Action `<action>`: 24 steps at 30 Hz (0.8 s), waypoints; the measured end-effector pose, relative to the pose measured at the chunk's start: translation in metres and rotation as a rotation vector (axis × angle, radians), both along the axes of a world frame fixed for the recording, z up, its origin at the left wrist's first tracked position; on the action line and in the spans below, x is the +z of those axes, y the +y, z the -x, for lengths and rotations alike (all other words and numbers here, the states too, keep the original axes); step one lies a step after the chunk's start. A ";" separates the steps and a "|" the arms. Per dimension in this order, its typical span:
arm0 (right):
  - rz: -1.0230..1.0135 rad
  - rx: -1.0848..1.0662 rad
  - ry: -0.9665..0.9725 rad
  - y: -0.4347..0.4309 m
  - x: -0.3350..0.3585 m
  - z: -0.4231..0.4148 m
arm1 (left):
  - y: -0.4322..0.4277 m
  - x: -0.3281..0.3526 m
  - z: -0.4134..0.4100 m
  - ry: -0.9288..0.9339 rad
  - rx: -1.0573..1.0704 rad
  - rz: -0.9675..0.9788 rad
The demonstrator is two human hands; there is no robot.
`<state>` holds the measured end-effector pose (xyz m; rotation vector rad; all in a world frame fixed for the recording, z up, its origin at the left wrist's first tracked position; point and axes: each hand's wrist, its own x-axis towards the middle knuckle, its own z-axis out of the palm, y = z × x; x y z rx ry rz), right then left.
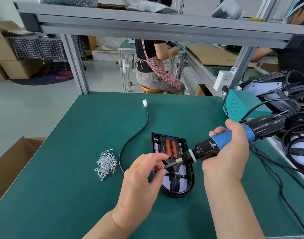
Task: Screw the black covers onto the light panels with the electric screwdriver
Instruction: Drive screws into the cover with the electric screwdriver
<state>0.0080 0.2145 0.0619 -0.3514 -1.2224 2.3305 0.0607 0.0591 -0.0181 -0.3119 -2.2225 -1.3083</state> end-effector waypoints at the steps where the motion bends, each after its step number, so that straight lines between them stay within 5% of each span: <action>1: -0.021 -0.002 0.004 0.002 -0.003 0.001 | 0.000 -0.001 0.001 0.006 0.000 0.003; 7: 0.000 -0.007 -0.032 0.004 -0.001 0.005 | -0.005 -0.002 0.002 -0.100 0.006 0.033; 10: 0.066 -0.053 0.013 0.004 -0.002 0.014 | -0.014 -0.001 0.011 -0.166 0.091 -0.133; 12: 0.026 -0.062 0.060 0.001 -0.007 0.017 | -0.020 -0.004 0.030 -0.391 0.169 -0.252; 16: -0.147 0.017 0.157 -0.009 -0.015 0.023 | -0.018 -0.013 0.069 -0.796 0.113 -0.130; 24: -0.250 0.083 0.221 -0.027 -0.020 0.033 | -0.007 -0.023 0.086 -0.824 -0.044 -0.268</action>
